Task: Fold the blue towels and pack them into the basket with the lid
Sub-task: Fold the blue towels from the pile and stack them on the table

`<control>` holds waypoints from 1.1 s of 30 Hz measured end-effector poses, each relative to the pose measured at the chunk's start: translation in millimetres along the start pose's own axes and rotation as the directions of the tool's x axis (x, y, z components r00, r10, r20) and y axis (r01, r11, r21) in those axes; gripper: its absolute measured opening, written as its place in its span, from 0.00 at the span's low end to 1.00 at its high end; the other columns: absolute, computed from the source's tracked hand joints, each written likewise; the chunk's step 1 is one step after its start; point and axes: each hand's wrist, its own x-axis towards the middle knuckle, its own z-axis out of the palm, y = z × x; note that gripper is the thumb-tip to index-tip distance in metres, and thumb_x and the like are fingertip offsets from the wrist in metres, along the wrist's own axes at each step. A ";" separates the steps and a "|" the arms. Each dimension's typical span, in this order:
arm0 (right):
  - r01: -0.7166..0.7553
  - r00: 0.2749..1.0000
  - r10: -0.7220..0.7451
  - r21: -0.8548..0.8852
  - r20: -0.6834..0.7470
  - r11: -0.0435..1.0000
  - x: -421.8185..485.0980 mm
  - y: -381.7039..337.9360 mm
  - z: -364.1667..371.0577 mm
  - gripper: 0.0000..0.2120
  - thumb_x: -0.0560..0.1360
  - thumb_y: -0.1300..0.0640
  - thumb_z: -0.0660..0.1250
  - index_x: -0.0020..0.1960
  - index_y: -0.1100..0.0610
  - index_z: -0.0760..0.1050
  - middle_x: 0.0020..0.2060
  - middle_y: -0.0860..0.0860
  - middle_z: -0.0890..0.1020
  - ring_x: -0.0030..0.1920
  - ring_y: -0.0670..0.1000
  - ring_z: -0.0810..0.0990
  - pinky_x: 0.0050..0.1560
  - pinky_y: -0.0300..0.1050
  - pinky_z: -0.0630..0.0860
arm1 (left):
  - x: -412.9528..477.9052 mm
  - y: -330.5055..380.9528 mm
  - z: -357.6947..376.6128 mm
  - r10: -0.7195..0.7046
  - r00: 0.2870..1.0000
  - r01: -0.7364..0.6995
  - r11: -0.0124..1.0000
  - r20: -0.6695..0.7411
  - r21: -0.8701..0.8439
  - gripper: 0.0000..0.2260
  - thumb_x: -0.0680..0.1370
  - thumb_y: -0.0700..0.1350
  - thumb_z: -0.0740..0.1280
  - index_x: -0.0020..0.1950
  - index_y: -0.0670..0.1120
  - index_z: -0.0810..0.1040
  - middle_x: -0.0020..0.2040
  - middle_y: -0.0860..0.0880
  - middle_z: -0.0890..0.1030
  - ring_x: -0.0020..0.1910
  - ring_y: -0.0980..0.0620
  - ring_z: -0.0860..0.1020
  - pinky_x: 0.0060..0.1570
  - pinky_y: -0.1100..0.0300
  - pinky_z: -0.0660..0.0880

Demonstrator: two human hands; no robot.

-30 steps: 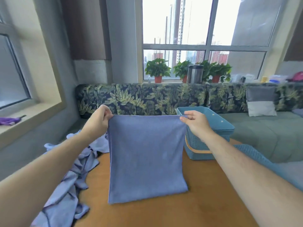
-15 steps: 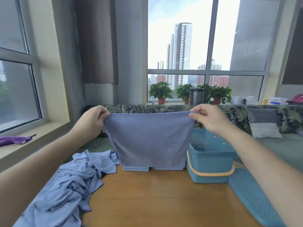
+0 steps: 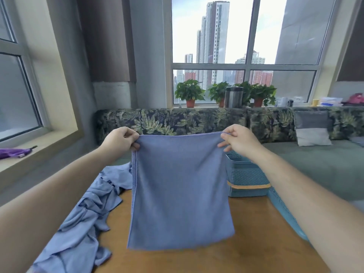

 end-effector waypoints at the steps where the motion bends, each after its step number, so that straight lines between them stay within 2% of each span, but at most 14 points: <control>1: 0.000 1.000 0.000 -0.001 -0.022 1.000 1.3 3.5 5.1 0.03 0.83 0.63 0.63 0.54 0.63 0.73 0.47 0.61 0.81 0.40 0.50 0.86 0.32 0.40 0.81 | 2.2 -4.6 1.7 -0.012 1.000 0.012 0.999 0.008 -0.036 0.04 0.80 0.40 0.70 0.51 0.40 0.79 0.40 0.44 0.84 0.44 0.44 0.85 0.55 0.47 0.81; 5: 0.048 0.995 -0.046 0.011 -0.090 0.999 4.6 17.3 16.5 0.07 0.83 0.63 0.61 0.47 0.54 0.70 0.45 0.56 0.80 0.46 0.54 0.86 0.46 0.53 0.84 | 6.4 -16.2 4.1 -0.026 1.000 0.024 0.989 -0.016 -0.146 0.04 0.76 0.39 0.75 0.48 0.41 0.82 0.41 0.43 0.84 0.45 0.44 0.85 0.57 0.47 0.81; 7: 0.076 0.992 -0.076 0.001 -0.097 0.997 -1.2 22.2 18.0 0.08 0.83 0.63 0.61 0.47 0.54 0.70 0.46 0.55 0.80 0.47 0.51 0.86 0.46 0.49 0.83 | 2.3 -18.4 6.0 -0.036 0.997 0.026 0.987 -0.064 -0.157 0.03 0.76 0.40 0.74 0.47 0.41 0.82 0.42 0.42 0.84 0.46 0.44 0.84 0.55 0.52 0.81; 10: 0.091 0.988 -0.089 0.010 -0.127 0.996 -20.7 34.7 20.7 0.04 0.83 0.63 0.60 0.51 0.57 0.71 0.47 0.52 0.80 0.48 0.46 0.85 0.43 0.41 0.82 | -16.7 -22.8 5.3 -0.006 0.998 0.001 0.997 -0.059 -0.082 0.05 0.76 0.45 0.74 0.48 0.44 0.83 0.42 0.45 0.83 0.40 0.52 0.79 0.41 0.63 0.78; 12: 0.097 0.986 -0.097 -0.008 -0.133 0.995 -40.6 49.2 23.8 0.05 0.83 0.62 0.62 0.50 0.54 0.72 0.46 0.49 0.81 0.49 0.44 0.83 0.44 0.42 0.81 | -33.2 -34.4 3.5 0.008 1.000 -0.008 0.999 -0.010 -0.040 0.05 0.76 0.48 0.74 0.47 0.47 0.83 0.41 0.47 0.82 0.37 0.53 0.75 0.38 0.61 0.72; 14: 0.095 0.986 -0.108 -0.102 -0.129 0.990 -64.9 69.5 27.6 0.05 0.81 0.60 0.65 0.49 0.51 0.74 0.46 0.46 0.81 0.48 0.38 0.79 0.48 0.34 0.74 | -53.3 -50.6 8.0 0.010 0.999 -0.010 1.000 0.045 -0.014 0.04 0.77 0.48 0.73 0.47 0.48 0.83 0.42 0.51 0.84 0.36 0.55 0.75 0.37 0.62 0.70; 16: 0.080 0.991 -0.094 -0.148 -0.094 0.986 -92.0 93.8 32.8 0.04 0.80 0.61 0.67 0.49 0.52 0.76 0.47 0.49 0.81 0.48 0.37 0.77 0.47 0.28 0.69 | -77.0 -69.8 19.9 -0.015 0.996 0.017 1.000 0.093 -0.021 0.03 0.78 0.45 0.72 0.47 0.47 0.81 0.36 0.59 0.83 0.31 0.62 0.75 0.33 0.70 0.69; 18: 0.032 0.999 -0.037 -0.165 -0.027 0.986 -121.5 117.6 39.2 0.04 0.80 0.60 0.68 0.49 0.52 0.76 0.46 0.48 0.81 0.47 0.38 0.77 0.46 0.28 0.68 | -101.3 -94.1 35.6 -0.051 0.984 0.059 0.997 0.168 -0.046 0.03 0.78 0.42 0.71 0.45 0.45 0.80 0.33 0.60 0.83 0.30 0.64 0.76 0.32 0.74 0.69; 20: -0.036 0.998 0.043 -0.159 0.040 0.987 -147.0 136.8 44.3 0.03 0.80 0.60 0.67 0.49 0.54 0.75 0.41 0.45 0.82 0.40 0.37 0.77 0.43 0.33 0.68 | -125.7 -120.3 49.7 -0.103 0.961 0.113 0.993 0.257 -0.021 0.04 0.79 0.42 0.70 0.44 0.47 0.81 0.35 0.57 0.84 0.30 0.62 0.77 0.36 0.70 0.72; 23: -0.102 0.986 0.120 -0.149 0.116 0.984 -168.9 153.2 46.0 0.03 0.81 0.61 0.65 0.48 0.59 0.74 0.30 0.46 0.76 0.28 0.40 0.69 0.34 0.36 0.65 | -153.2 -150.9 64.1 -0.176 0.935 0.188 0.982 0.308 -0.011 0.05 0.78 0.43 0.72 0.43 0.50 0.82 0.39 0.52 0.85 0.39 0.55 0.81 0.48 0.53 0.75; 27: -0.154 0.969 0.167 -0.085 0.181 0.984 -175.7 157.0 37.7 0.03 0.81 0.61 0.66 0.48 0.56 0.75 0.34 0.52 0.79 0.33 0.44 0.72 0.36 0.35 0.67 | -168.5 -153.4 68.9 -0.249 0.916 0.295 0.949 0.314 -0.110 0.04 0.78 0.42 0.72 0.47 0.42 0.82 0.39 0.46 0.85 0.38 0.49 0.81 0.39 0.55 0.78; 29: -0.166 0.967 0.175 -0.062 0.186 0.984 -174.1 156.8 35.3 0.02 0.81 0.61 0.66 0.49 0.57 0.76 0.34 0.53 0.79 0.30 0.42 0.71 0.34 0.33 0.67 | -167.5 -148.1 67.5 -0.246 0.912 0.301 0.945 0.327 -0.129 0.05 0.78 0.42 0.71 0.48 0.40 0.81 0.39 0.45 0.84 0.36 0.49 0.81 0.35 0.57 0.79; 31: -0.168 0.969 0.178 -0.071 0.172 0.983 -166.1 159.0 36.6 0.02 0.81 0.60 0.67 0.49 0.57 0.76 0.33 0.54 0.79 0.29 0.43 0.69 0.33 0.37 0.66 | -159.5 -145.3 67.6 -0.240 0.918 0.292 0.947 0.316 -0.131 0.06 0.79 0.43 0.71 0.49 0.40 0.81 0.40 0.44 0.84 0.37 0.48 0.81 0.36 0.55 0.80; 33: -0.180 0.971 0.192 -0.093 0.144 0.979 -151.6 164.3 41.5 0.04 0.81 0.58 0.67 0.47 0.54 0.76 0.32 0.53 0.78 0.29 0.45 0.69 0.34 0.43 0.66 | -144.6 -145.3 72.3 -0.246 0.929 0.284 0.953 0.277 -0.103 0.06 0.79 0.44 0.71 0.49 0.42 0.82 0.42 0.45 0.85 0.40 0.49 0.81 0.41 0.53 0.81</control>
